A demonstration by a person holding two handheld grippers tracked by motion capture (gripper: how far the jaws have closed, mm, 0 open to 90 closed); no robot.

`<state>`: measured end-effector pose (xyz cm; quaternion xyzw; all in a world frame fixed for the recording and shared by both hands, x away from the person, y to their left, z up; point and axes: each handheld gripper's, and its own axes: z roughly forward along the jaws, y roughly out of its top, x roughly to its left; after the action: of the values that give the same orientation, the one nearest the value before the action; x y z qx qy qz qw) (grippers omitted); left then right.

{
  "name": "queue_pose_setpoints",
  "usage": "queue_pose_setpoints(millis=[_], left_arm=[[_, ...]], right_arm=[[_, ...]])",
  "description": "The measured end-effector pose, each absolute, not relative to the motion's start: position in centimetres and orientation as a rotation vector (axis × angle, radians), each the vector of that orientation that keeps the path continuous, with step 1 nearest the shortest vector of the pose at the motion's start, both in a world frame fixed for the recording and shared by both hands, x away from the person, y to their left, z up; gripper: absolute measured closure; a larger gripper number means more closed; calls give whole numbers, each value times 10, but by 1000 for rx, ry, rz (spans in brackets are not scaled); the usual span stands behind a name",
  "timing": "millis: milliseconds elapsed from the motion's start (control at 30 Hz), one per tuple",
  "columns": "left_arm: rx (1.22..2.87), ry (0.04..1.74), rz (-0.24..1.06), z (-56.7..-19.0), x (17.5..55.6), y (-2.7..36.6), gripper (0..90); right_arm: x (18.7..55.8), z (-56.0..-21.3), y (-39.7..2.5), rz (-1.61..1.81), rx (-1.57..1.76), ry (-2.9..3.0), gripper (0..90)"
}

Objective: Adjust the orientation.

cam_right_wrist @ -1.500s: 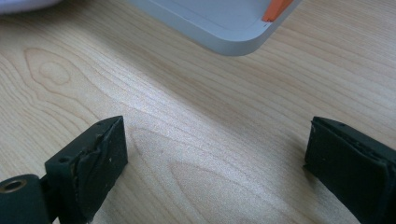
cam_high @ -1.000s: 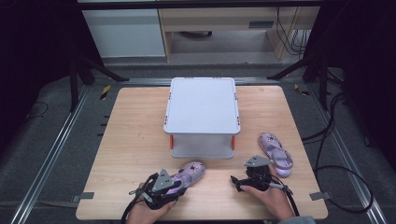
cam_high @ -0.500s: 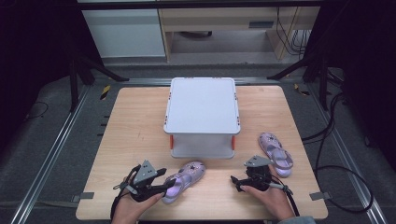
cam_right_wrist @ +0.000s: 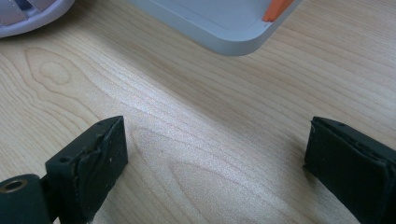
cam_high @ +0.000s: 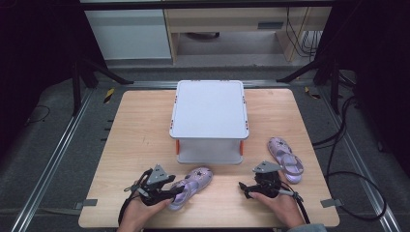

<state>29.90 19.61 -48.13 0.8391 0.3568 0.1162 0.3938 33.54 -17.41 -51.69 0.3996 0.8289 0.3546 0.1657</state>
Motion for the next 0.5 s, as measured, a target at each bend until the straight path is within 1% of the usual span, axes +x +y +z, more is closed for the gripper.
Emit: queue_pose_setpoints(millis=[167,233,300,333,367,400,500], left_arm=[[2155,898,290,-484,300,190,563],[2160,911,299,-484,300,189,626],[2159,920,312,-483,300,190,730],[2159,920,312,-483,300,190,743],[2159,932,310,-482,300,190,743],[2150,935,307,-481,299,189,769],[2145,927,332,-478,297,186,776]], right_arm=[[335,-517,-174,1010,1138,2361,59],[335,-517,-174,1011,1139,2359,68],[336,-516,-174,1016,1139,2353,108],[336,-516,-174,1016,1139,2353,108],[336,-515,-174,1015,1136,2355,147],[336,-512,-174,1018,1123,2344,171],[334,-506,-174,1050,1117,2316,216]])
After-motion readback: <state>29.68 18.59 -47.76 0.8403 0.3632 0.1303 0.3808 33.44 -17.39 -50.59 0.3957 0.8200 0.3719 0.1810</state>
